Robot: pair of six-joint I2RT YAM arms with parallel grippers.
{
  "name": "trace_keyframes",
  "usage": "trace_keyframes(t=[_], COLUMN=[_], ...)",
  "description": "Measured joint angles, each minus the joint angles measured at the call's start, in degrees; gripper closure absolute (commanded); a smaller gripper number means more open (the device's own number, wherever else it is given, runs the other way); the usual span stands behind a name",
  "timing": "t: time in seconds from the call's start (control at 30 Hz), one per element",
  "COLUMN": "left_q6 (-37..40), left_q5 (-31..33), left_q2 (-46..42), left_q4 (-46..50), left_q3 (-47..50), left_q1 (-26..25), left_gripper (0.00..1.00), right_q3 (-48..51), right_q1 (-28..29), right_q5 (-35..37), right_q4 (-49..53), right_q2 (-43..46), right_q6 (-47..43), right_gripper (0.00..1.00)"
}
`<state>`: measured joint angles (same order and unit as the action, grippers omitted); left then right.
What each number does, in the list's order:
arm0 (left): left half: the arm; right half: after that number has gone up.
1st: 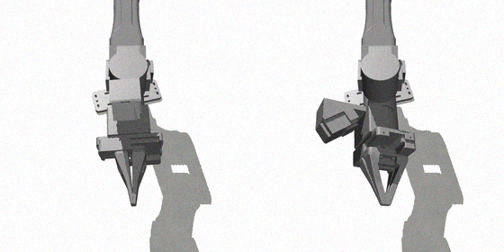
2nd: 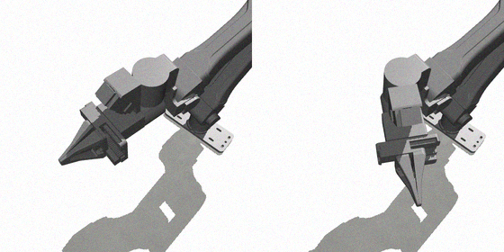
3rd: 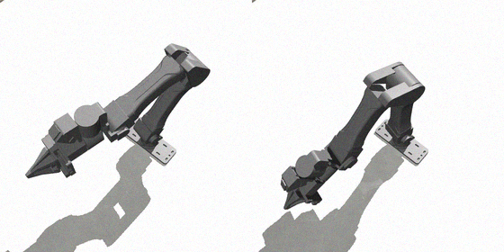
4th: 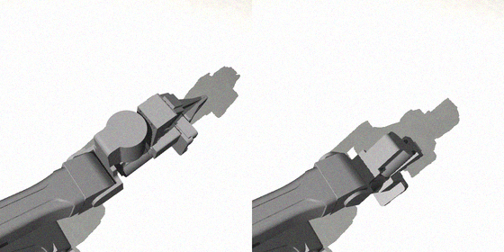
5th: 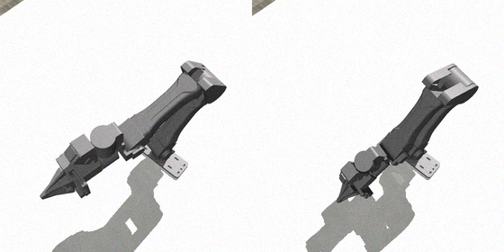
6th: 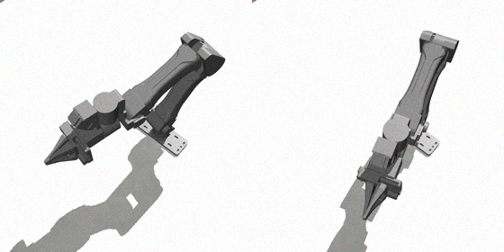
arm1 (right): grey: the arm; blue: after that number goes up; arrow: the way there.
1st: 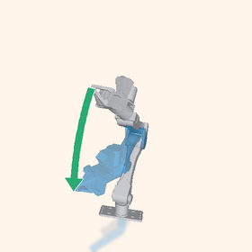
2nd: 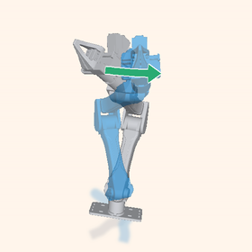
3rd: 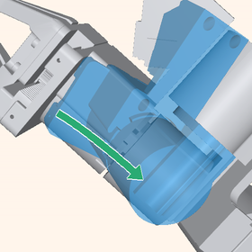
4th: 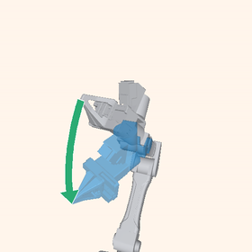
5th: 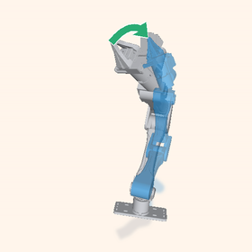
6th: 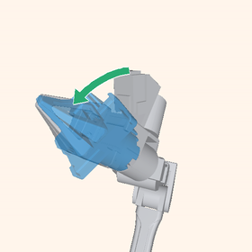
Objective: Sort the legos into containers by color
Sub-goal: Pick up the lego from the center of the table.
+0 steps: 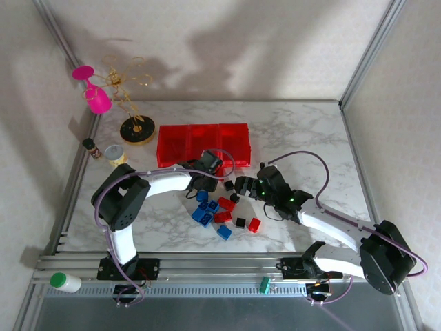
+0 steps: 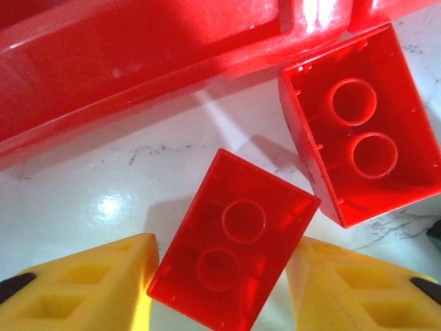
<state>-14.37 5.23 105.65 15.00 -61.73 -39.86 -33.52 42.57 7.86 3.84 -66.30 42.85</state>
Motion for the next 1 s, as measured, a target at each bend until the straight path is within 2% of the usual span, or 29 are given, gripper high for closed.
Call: trace_keyframes(t=[0.43, 0.9, 1.0], left_q6=[0.3, -1.1, -1.9], left_q5=[-1.5, -2.6, -2.7], left_q2=[-2.4, -18.2, -21.1], left_q4=[0.1, 2.0, 3.0], left_q3=[1.7, 5.6, 5.3], left_q1=[0.0, 0.3, 1.9], left_gripper=[0.64, 0.67, 0.72], right_q3=[-0.3, -4.6, -6.7], right_q1=[0.0, -0.1, -0.1], right_q5=[0.0, -3.3, -4.5], right_q4=[0.3, -1.7, -3.3], right_q2=[0.0, 0.5, -1.1], right_q6=[0.0, -4.0, -4.7], right_gripper=[0.01, 0.01, 0.01])
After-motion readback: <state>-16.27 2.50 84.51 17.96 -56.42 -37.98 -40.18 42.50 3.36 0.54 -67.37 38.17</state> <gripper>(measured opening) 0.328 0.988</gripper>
